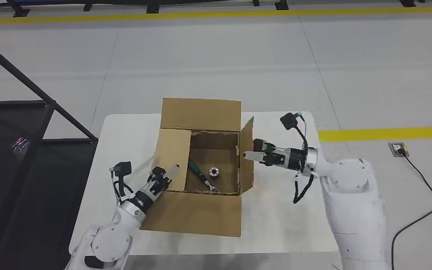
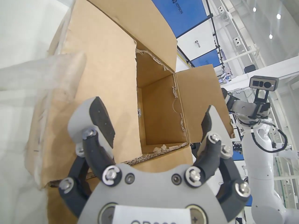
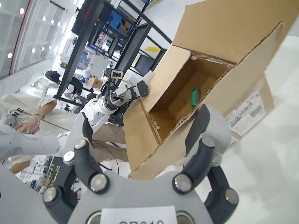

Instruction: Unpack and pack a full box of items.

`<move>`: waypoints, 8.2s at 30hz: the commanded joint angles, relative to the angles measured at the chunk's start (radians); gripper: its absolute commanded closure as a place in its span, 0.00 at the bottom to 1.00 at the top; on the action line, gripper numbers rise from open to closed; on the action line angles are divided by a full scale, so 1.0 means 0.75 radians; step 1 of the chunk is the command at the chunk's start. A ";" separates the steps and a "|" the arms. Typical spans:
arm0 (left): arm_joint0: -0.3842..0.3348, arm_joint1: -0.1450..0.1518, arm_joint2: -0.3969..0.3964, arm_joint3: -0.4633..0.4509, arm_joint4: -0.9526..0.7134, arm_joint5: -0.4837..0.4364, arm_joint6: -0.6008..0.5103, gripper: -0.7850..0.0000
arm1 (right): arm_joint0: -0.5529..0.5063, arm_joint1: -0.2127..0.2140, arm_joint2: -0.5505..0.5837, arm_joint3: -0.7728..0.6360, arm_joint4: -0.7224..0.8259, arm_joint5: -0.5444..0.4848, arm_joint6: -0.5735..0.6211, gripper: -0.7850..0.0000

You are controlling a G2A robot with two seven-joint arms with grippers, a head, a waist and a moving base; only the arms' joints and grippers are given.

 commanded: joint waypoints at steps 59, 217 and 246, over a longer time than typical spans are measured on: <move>0.095 0.164 -0.450 0.159 -0.975 -0.183 -1.388 0.00 | 0.463 -0.100 -0.658 0.622 -0.234 0.074 -0.519 0.00; -0.238 -0.039 0.067 0.557 -1.064 0.135 0.539 0.00 | 0.616 -0.094 -0.579 1.146 0.525 0.086 0.010 0.00; -0.362 -0.070 -0.125 0.723 -1.427 0.081 0.437 0.00 | 0.616 -0.094 -0.579 1.146 0.525 0.086 0.010 0.00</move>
